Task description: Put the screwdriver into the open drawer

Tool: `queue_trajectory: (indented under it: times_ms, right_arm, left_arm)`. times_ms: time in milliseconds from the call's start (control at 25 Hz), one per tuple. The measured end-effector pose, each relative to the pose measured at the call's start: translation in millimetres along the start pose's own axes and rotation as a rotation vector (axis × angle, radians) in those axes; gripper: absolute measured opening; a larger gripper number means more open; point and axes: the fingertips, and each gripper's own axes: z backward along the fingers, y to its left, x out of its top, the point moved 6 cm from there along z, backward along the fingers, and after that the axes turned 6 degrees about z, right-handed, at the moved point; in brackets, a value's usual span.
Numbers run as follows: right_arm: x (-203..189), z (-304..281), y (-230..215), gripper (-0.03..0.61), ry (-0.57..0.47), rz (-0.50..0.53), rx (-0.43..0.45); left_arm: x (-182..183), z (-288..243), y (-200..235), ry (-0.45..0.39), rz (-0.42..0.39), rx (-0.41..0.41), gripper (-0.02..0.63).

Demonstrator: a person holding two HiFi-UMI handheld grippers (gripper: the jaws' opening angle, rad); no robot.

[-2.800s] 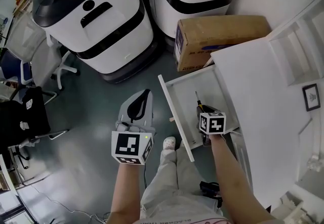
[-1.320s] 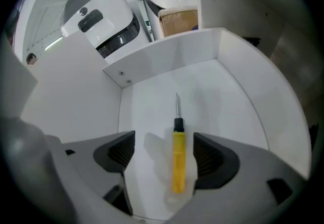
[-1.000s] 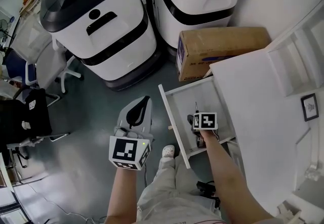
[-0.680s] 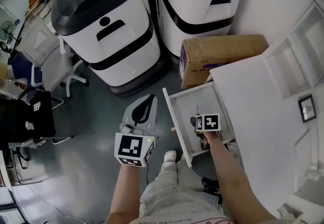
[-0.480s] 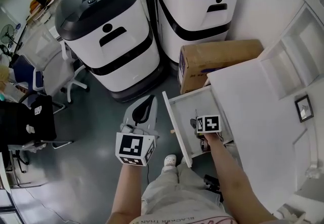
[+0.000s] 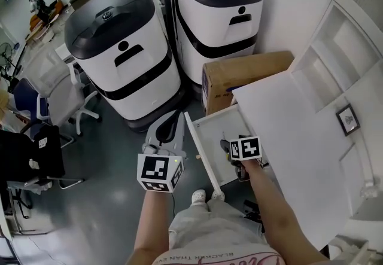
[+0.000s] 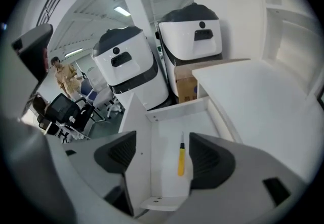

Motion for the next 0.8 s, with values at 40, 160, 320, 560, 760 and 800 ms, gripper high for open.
queue_trajectory:
  times_ms: [40,160,320,560,760,800]
  right_arm:
    - [2,7,2,0.337,-0.018,0.011,-0.002]
    - [8,27,6,0.322,-0.071,0.041,-0.015]
    - [15,56,10,0.249,-0.152,0.071,-0.056]
    - [35,106,10,0.149,-0.322,0.088,-0.094]
    - [53,152,4,0.069,-0.440,0.111,-0.166]
    - [55,160,3,0.062,-0.459,0.115,-0.179]
  left_arm:
    - [2,1,-2,-0.007,-0.002,-0.004,0.008]
    - [9,5,-9,-0.026,-0.009,-0.015,0.008]
    - [19,8,-16,-0.055,-0.020,-0.030,0.008]
    - [34,8,-27,-0.096,-0.043,-0.056,0.008]
    - [45,5,-35,-0.122,-0.060,-0.077,0.008]
    - [47,5,-36,-0.126,-0.063,-0.081,0.008]
